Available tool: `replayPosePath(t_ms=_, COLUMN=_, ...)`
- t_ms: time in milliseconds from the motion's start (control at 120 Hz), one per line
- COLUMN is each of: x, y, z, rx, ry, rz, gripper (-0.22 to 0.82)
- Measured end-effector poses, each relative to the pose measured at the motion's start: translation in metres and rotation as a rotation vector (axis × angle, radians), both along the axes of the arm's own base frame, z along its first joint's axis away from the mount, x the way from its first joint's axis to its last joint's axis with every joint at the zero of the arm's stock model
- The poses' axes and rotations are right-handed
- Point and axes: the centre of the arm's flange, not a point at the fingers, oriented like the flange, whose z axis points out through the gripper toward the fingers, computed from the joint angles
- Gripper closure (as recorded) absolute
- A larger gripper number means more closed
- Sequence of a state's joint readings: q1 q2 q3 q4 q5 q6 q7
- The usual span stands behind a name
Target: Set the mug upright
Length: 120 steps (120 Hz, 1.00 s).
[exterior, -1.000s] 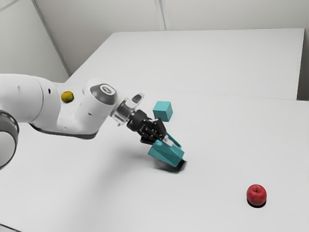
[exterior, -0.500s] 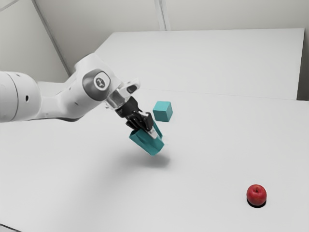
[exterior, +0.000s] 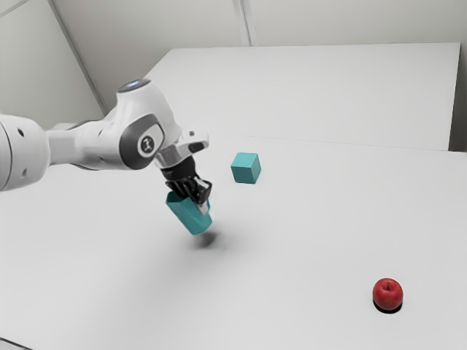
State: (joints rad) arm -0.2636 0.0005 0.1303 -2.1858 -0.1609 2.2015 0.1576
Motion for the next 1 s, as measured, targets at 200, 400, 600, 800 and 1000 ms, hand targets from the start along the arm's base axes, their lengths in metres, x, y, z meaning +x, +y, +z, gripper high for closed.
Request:
replayPosePath(t_ms=200, x=-0.005, y=0.016, z=-0.005, rx=0.071, ry=0.008, rz=0.052, gripper=0.77)
replayPosePath(t_ms=400, x=-0.006, y=0.027, z=-0.010, rx=0.147, ry=0.000, rz=0.083, gripper=0.78)
replayPosePath(t_ms=600, x=-0.004, y=0.032, z=-0.014, rx=0.171, ry=-0.030, rz=0.123, gripper=0.78)
replayPosePath(t_ms=800, x=-0.008, y=0.034, z=-0.021, rx=0.185, ry=-0.026, rz=0.154, gripper=0.78)
replayPosePath(t_ms=1000, x=-0.009, y=0.035, z=-0.033, rx=0.198, ry=-0.005, rz=0.180, gripper=0.78)
